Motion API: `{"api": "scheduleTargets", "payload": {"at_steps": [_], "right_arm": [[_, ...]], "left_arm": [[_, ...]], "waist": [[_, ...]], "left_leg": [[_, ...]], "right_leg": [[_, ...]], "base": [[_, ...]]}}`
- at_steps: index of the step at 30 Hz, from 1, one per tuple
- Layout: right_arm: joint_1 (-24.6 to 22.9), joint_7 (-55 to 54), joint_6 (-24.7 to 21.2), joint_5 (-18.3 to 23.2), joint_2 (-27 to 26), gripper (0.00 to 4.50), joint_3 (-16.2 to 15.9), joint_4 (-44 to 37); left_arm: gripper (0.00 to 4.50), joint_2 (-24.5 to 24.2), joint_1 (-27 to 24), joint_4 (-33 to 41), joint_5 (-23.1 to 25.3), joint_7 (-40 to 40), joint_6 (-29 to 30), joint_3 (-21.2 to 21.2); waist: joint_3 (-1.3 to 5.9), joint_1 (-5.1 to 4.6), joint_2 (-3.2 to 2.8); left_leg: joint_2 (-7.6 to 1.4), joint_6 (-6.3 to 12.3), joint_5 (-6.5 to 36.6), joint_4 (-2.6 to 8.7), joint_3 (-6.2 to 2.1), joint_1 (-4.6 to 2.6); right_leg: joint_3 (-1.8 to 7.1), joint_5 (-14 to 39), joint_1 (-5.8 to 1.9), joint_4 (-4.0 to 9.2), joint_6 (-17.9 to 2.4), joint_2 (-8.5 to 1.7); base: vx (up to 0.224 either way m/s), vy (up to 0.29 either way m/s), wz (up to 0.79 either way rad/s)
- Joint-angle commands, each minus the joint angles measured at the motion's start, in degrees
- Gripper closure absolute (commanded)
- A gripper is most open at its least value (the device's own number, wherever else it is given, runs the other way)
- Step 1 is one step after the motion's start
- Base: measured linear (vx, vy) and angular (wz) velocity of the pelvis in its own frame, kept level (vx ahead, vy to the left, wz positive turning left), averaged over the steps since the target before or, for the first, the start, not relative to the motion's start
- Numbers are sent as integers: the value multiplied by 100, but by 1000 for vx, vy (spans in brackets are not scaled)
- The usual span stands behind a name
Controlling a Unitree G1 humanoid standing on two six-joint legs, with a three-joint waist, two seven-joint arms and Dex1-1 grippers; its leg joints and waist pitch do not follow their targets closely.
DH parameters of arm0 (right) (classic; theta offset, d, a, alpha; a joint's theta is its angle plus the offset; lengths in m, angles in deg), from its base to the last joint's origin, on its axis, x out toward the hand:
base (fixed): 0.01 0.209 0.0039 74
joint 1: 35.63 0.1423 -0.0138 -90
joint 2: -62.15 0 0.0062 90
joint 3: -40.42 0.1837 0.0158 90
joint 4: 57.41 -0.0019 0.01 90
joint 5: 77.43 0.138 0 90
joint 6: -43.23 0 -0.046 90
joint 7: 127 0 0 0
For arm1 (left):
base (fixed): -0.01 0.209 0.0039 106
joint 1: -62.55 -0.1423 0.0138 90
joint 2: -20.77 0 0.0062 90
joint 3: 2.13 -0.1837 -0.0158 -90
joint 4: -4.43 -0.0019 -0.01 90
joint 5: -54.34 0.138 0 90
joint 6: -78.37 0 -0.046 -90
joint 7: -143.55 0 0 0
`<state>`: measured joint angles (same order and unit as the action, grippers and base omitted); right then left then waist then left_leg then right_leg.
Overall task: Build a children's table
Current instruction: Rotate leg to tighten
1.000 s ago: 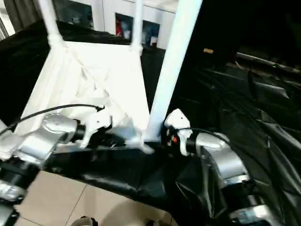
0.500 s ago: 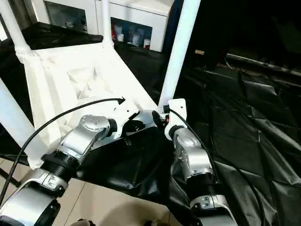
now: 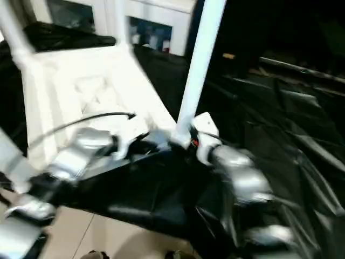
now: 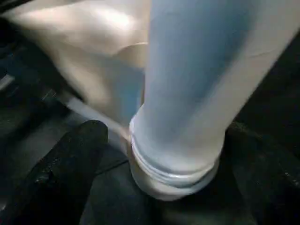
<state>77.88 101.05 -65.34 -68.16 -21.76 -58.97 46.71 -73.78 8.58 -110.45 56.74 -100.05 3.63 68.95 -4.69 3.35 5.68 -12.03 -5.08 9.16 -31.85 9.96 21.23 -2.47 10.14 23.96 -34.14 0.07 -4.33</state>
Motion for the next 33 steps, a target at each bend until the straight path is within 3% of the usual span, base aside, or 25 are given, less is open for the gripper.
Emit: {"api": "scheduleTargets", "payload": {"at_steps": [1, 4, 10, 17, 26, 33], "right_arm": [[-66, 594, -70, 198, 146, 26, -182, -317], [-96, 863, -63, 226, 324, 26, -202, -348], [-110, 1172, -118, 270, 487, 26, -296, -420], [-84, 1261, -64, 189, 510, 100, -378, -365], [-133, 1301, -83, 195, 542, 171, -378, -386], [-269, 1076, -98, 274, 360, 185, -261, -353]], "left_arm": [[450, -75, -249, 69, -23, -625, 35, -501], [450, -296, -351, 345, -112, -966, 100, -546], [450, -499, -467, 543, -151, -1185, 92, -541], [450, -505, -473, 581, -142, -1160, 121, -530], [450, -464, -446, 530, -134, -1088, 93, -522], [450, -364, -424, 449, -158, -928, 95, -442]], "waist": [[373, 22, -38], [356, 52, -57], [323, 98, -47], [359, 107, -16], [356, 101, -14], [365, 106, -10]], "left_leg": [[-104, 553, 598, 270, 57, -56], [-122, 531, 746, 280, 67, -91], [-129, 171, 1286, 326, 49, -99], [-105, 239, 912, 282, 58, -78], [-104, 250, 932, 275, 57, -79], [-102, 268, 888, 266, 61, -82]], "right_leg": [[203, -118, -332, 234, -1408, -262], [202, 86, -309, 247, -1480, -273], [218, 1195, -289, 338, -1189, -300], [218, 740, -307, 275, -1206, -285], [215, 826, -307, 281, -1196, -281], [215, 743, -306, 273, -1220, -277]], "base": [[0, 0, 0], [0, 0, 0], [0, 0, 0], [0, 0, 0], [0, 0, 0], [0, 0, 0]]}}
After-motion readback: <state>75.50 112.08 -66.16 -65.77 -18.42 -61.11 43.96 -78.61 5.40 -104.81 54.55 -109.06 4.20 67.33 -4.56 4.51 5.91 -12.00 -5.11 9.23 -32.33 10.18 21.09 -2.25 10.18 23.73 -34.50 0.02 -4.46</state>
